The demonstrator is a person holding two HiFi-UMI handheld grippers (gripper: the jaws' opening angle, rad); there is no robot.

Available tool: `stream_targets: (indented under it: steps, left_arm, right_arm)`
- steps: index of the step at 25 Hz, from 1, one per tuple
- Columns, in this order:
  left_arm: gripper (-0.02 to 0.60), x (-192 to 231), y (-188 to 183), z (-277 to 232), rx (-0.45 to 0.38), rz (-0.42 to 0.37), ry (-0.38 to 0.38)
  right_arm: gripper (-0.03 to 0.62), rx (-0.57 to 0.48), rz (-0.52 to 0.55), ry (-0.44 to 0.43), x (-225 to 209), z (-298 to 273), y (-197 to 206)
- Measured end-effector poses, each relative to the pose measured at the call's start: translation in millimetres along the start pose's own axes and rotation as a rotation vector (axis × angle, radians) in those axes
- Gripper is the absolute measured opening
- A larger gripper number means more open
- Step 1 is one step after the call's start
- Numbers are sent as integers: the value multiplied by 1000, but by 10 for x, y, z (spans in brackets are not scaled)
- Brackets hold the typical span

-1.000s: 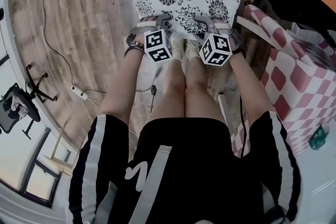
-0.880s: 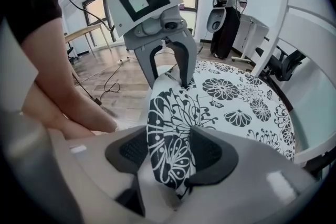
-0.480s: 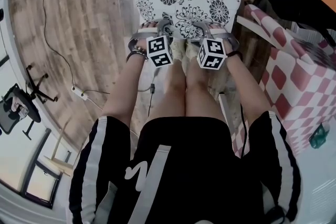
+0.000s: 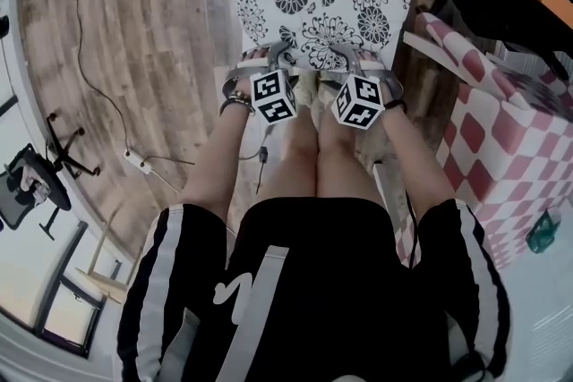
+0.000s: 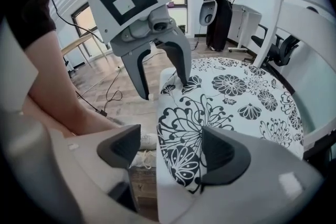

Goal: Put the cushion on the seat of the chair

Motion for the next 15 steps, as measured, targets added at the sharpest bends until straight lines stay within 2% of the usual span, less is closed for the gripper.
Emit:
stream_targets:
  steps: [3, 8, 15]
  left_arm:
    - [351, -35, 19, 99, -12, 29, -20]
    - [351, 3, 7, 402, -68, 93, -142]
    - [351, 58, -130, 815, -157, 247, -180]
  right_arm:
    - [344, -24, -15, 24, -2, 99, -46]
    - [344, -108, -86, 103, -105, 432, -184]
    - [344, -241, -193, 204, -306, 995, -389]
Point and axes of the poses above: the fingertips, and each gripper's own axes: z backward along the fingers, x to its left, y out of its underside, the point moved 5 cm from there along z, backward along the fingers, and after that the axes turned 6 degrees about x, right-handed, at the moved point
